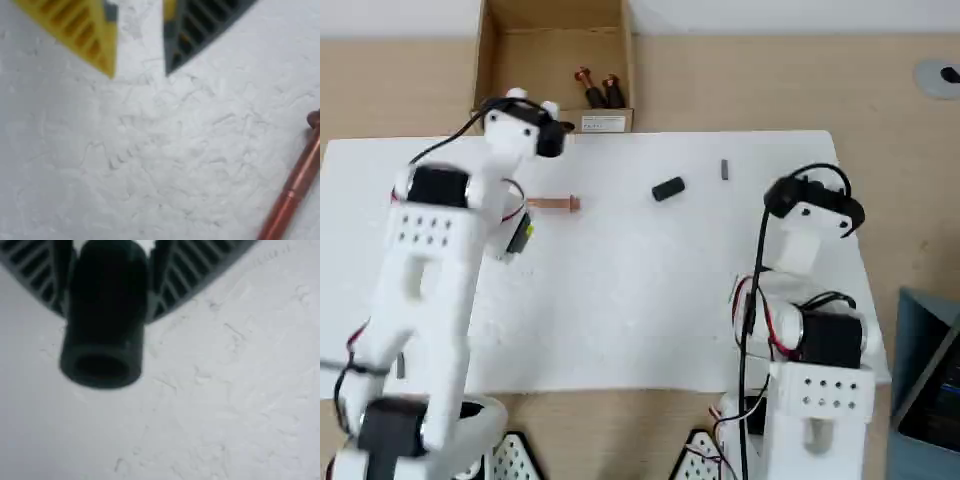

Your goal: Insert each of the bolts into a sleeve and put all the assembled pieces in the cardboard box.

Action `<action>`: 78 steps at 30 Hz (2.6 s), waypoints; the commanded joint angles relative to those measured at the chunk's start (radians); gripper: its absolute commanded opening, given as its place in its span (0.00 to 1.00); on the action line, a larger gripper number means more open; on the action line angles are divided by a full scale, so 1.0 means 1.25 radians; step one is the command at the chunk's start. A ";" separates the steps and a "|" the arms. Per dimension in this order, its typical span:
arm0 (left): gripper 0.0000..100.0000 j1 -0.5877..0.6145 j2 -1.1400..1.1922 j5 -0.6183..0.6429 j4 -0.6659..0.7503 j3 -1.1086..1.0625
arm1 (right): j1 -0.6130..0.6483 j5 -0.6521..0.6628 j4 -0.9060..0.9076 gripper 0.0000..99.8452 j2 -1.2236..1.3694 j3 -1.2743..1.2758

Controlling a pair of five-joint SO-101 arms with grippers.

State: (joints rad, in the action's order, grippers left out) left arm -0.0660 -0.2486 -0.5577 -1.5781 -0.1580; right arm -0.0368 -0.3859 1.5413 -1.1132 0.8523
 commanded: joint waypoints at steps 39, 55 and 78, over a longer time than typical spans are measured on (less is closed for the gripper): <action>0.16 -0.026 0.754 -0.539 -0.064 0.750 | -0.014 -0.001 -0.033 0.01 -0.142 0.072; 0.17 -0.060 0.829 -0.562 0.020 0.752 | -0.013 -0.001 -0.069 0.01 -0.143 0.095; 0.00 -0.071 0.835 -0.509 0.015 0.779 | -0.013 -0.001 -0.065 0.01 -0.144 0.071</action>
State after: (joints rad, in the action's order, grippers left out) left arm -0.1473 0.8193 -1.2344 -1.5228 0.7304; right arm -0.0368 -0.3859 1.4784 -1.2850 0.9689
